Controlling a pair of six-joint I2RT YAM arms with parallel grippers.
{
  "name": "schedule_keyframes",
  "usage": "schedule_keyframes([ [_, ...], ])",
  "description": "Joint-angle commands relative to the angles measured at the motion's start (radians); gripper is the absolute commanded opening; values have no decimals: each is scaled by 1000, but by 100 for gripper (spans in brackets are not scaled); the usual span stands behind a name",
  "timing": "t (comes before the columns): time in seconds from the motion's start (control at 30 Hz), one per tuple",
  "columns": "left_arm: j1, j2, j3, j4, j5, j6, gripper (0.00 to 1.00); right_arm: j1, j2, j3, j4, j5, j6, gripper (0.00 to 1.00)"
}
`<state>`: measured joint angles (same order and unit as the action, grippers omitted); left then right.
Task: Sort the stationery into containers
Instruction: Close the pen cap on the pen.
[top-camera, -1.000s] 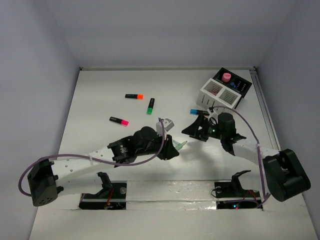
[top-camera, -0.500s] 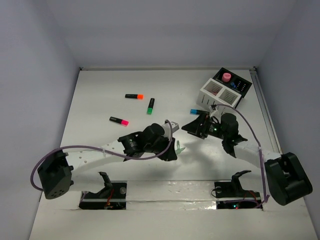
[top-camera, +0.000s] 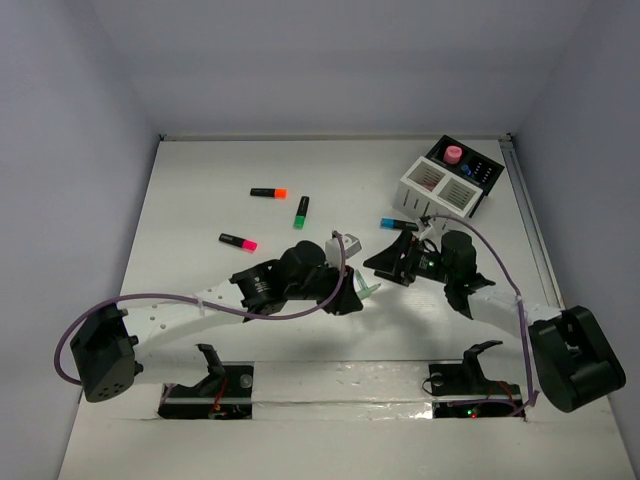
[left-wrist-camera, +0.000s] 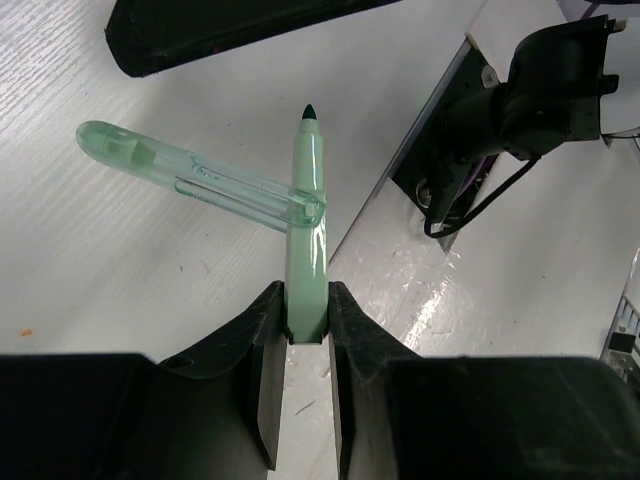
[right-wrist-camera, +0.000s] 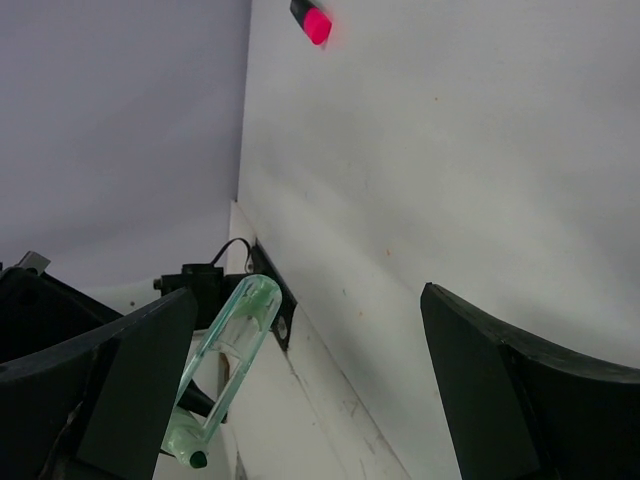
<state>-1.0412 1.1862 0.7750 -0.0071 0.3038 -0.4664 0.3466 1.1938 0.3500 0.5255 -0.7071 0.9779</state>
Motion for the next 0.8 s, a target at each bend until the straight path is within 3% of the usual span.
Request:
schedule_keyframes([
  [0.0,-2,-16,14,53,15,23,0,5,18,-9,122,-64,65,100],
  [0.53,-22,-23,-6,85,4,21,0,86,179,-37,470,-166,307,99],
  [0.67,-31,-23,-8,87,-2,21,0,97,216,-43,557,-173,353,88],
  [0.77,-31,-28,-14,87,-6,21,0,106,240,-52,617,-178,383,74],
])
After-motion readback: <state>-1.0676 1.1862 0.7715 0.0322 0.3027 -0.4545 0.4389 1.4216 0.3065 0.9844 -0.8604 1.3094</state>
